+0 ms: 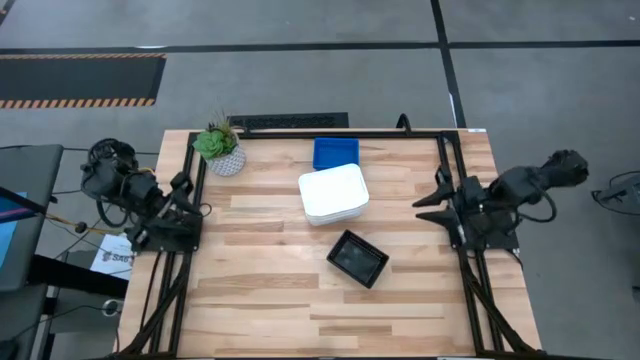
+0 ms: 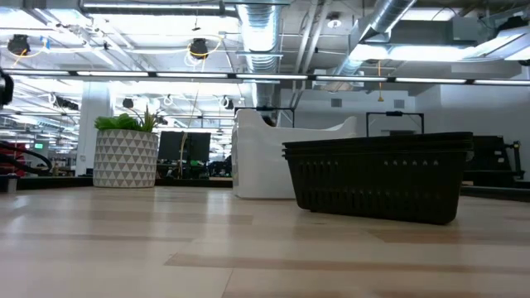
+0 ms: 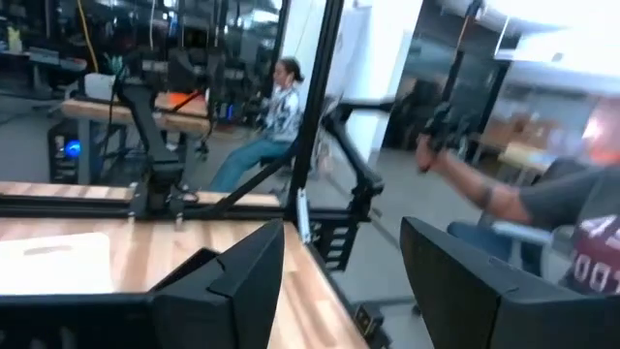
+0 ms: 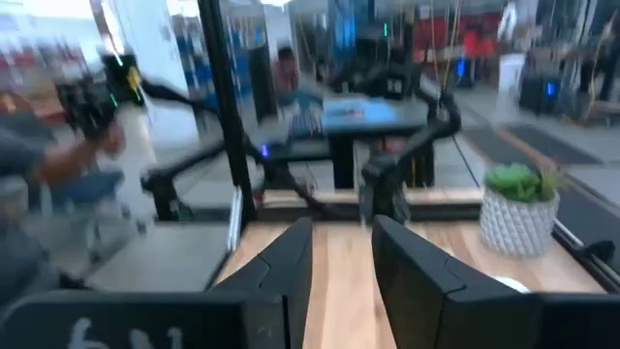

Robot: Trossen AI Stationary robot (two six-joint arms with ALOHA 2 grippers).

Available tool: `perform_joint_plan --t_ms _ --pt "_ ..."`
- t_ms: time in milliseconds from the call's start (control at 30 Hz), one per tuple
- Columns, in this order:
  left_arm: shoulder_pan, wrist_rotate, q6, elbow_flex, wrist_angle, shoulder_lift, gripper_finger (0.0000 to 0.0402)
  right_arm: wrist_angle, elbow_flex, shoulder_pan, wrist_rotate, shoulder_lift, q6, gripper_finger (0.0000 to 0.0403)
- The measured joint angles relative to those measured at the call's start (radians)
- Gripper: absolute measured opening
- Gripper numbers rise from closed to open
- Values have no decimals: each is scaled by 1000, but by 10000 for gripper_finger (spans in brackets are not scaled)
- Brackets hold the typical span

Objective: Stack baskets by color
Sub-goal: Return to Home Position

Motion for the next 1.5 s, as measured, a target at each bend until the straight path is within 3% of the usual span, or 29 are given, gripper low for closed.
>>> perform_joint_plan --t_ms 267,567,667,800,900,1167,1300,1500 --pt "0 8 -20 -281 172 -244 197 335 -452 -90 -137 -273 79 134" --pt "6 60 -66 -552 472 -240 197 704 -847 -108 -183 -464 107 136" --pt "6 83 -69 -644 627 -238 197 628 -845 -107 -183 -496 141 137" --pt "9 91 -82 -748 701 -238 197 622 -846 -109 -184 -512 101 137" --pt "19 94 -105 -748 628 -233 197 568 -846 -111 -181 -528 84 139" --pt "44 184 14 -749 612 -239 197 439 -846 -122 -180 -532 94 141" --pt "53 180 14 -749 530 -238 197 387 -847 -122 -162 -532 95 144" --pt "73 174 12 -749 536 -237 197 337 -847 -123 -143 -532 94 146"
